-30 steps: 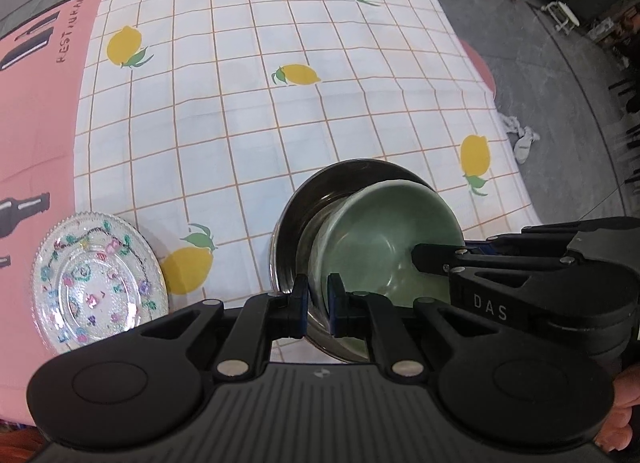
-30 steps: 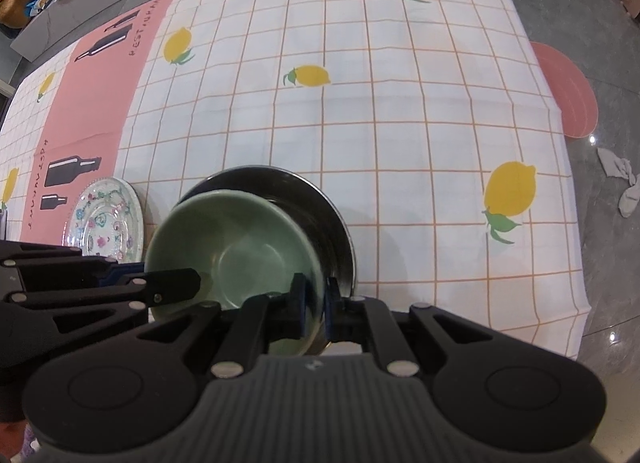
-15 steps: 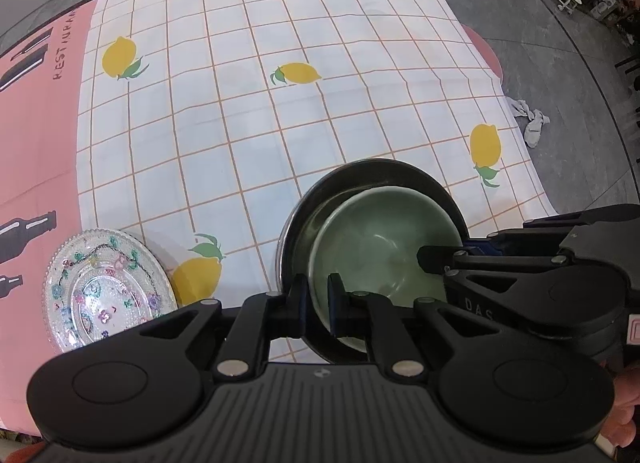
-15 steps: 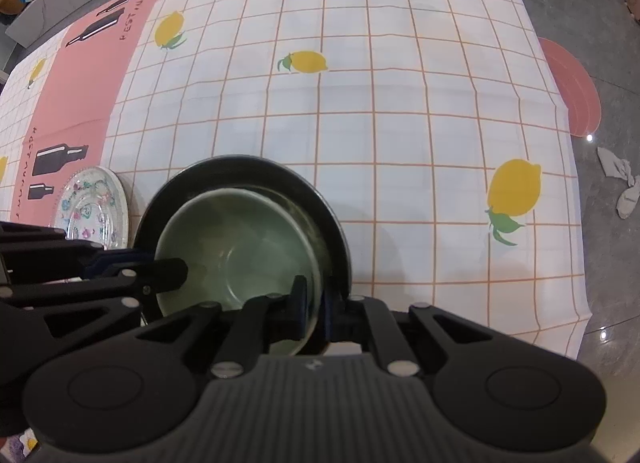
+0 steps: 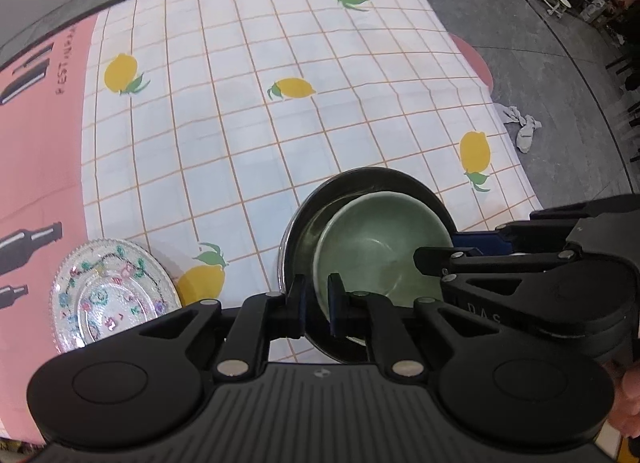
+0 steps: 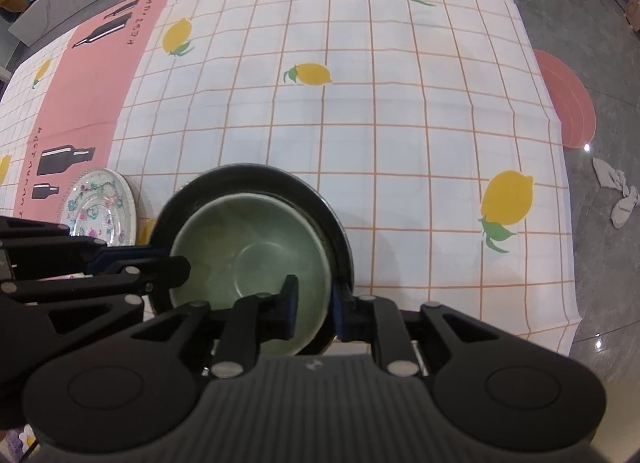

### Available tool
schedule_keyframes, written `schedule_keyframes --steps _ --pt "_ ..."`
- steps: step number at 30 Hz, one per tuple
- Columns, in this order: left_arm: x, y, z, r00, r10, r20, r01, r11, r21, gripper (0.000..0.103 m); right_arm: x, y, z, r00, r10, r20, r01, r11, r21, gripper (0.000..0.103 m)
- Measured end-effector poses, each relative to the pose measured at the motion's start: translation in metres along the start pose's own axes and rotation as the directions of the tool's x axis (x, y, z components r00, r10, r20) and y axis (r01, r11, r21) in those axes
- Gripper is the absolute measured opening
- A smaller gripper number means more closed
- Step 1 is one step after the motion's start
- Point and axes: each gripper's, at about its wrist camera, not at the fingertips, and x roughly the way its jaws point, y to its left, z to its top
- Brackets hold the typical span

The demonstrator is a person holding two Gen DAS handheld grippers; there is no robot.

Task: Organize plates and bowls
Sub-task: 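Open both grippers and release the green bowl inside the steel bowls, then grip the rim of the bowl stack with both grippers and lift it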

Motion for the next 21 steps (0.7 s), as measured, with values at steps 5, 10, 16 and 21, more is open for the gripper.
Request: schedule_keyframes --steps 5,10,16,21 --pt "-0.012 0.001 -0.004 0.999 -0.018 0.026 0.018 1.000 0.012 0.016 -0.016 0.008 -0.004 0.999 -0.018 0.050 0.020 0.999 -0.051 0.032" --pt "-0.026 0.000 -0.010 0.997 -0.003 0.072 -0.001 0.998 0.058 0.025 -0.035 0.011 -0.008 0.995 -0.022 0.101 0.031 0.996 -0.085 0.035" --pt "-0.042 0.004 -0.017 0.993 0.001 0.114 -0.010 0.997 0.079 0.037 -0.048 0.004 -0.012 0.991 -0.006 0.137 0.015 0.998 -0.067 0.039" --pt "-0.051 0.009 -0.022 0.990 -0.035 0.139 0.023 0.996 0.085 0.054 -0.051 -0.004 -0.019 0.989 0.011 0.148 -0.004 0.999 -0.047 0.047"
